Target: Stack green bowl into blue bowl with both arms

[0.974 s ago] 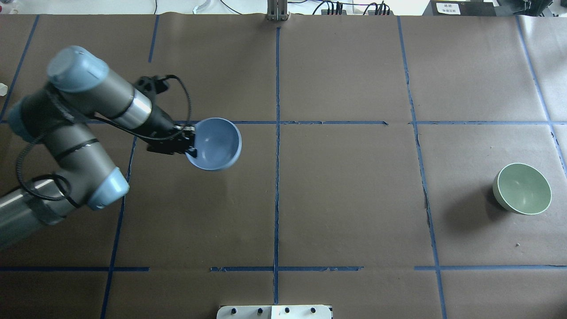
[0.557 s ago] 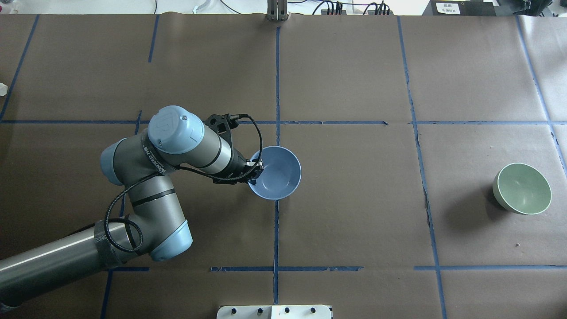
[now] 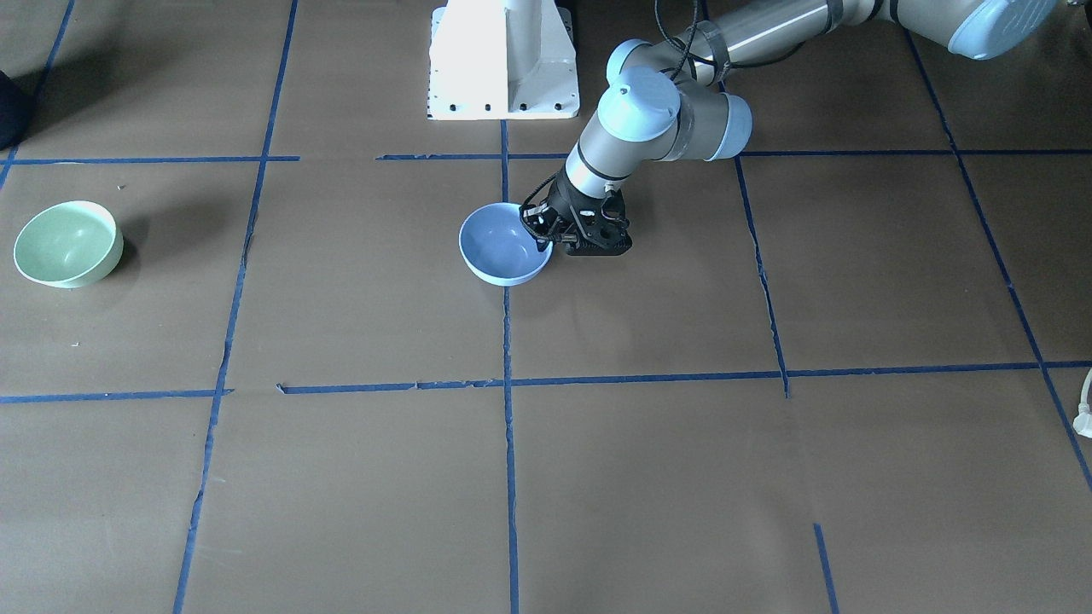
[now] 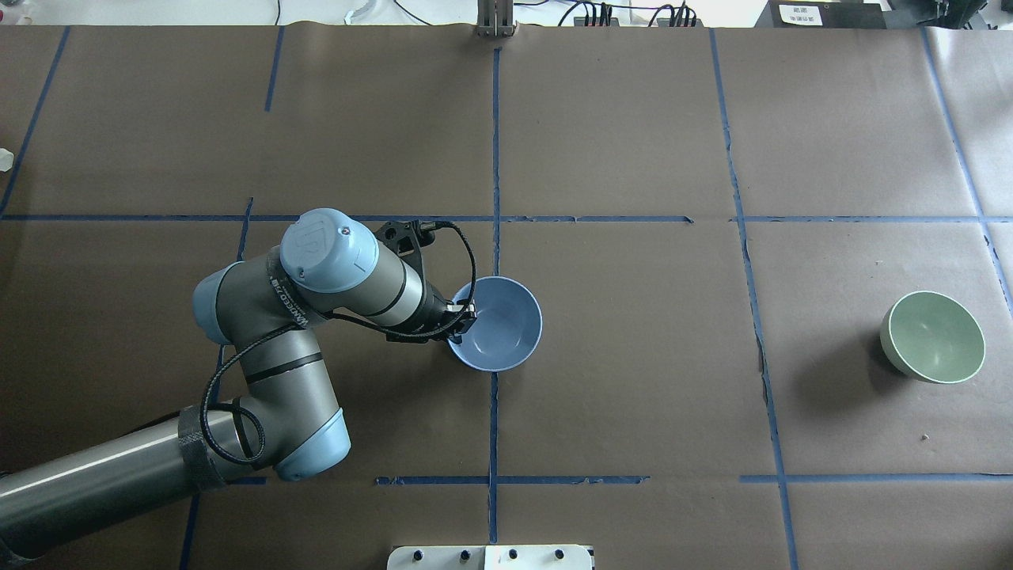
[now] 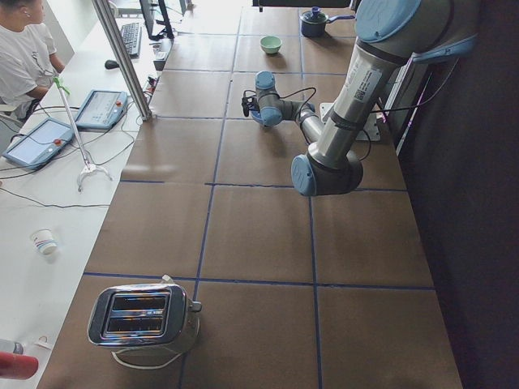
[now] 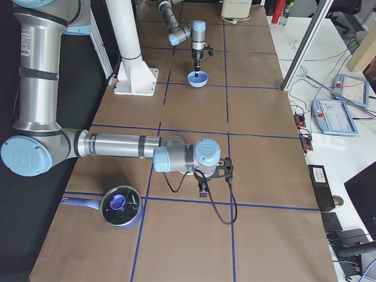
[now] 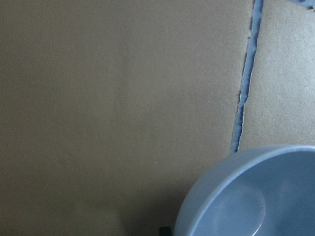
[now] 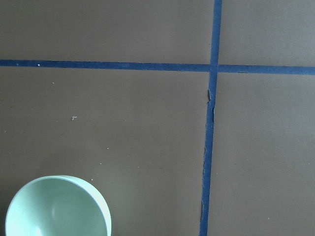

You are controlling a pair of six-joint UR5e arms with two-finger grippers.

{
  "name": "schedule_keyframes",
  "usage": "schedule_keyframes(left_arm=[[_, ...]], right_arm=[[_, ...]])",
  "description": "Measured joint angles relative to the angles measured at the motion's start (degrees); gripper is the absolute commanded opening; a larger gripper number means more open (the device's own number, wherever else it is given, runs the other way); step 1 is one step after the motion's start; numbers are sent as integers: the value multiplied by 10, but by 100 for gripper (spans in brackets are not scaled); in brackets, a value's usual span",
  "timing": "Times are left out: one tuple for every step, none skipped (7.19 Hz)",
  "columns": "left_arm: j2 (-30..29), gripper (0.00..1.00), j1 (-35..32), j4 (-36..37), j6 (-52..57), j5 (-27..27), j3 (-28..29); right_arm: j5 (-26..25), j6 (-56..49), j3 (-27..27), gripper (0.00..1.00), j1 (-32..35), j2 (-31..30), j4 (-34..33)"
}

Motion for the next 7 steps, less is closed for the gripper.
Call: schedule_keyframes(left_arm=[[1,67,0,0,0,0,0],[1,88,1,0,0,0,0],[2,93,-1,0,0,0,-3],[3,93,-10,0,0,0,-16],[11,93,-31,1,0,-2,-47],[30,93,-55,2,0,-5,-86],[47,93,-76,2,0,-12,-117]], right_arm=[[1,0,0,100,0,0,0],[2,-1,-1,100,0,0,0],[2,-1,-1,100,-1,1,0],[1,-1,1,100,-4,1,1],[1,-2,6,100,-17,2,2],[1,-2,14,100,-38,1,3],[2,0,21,100,-55,-1,6]])
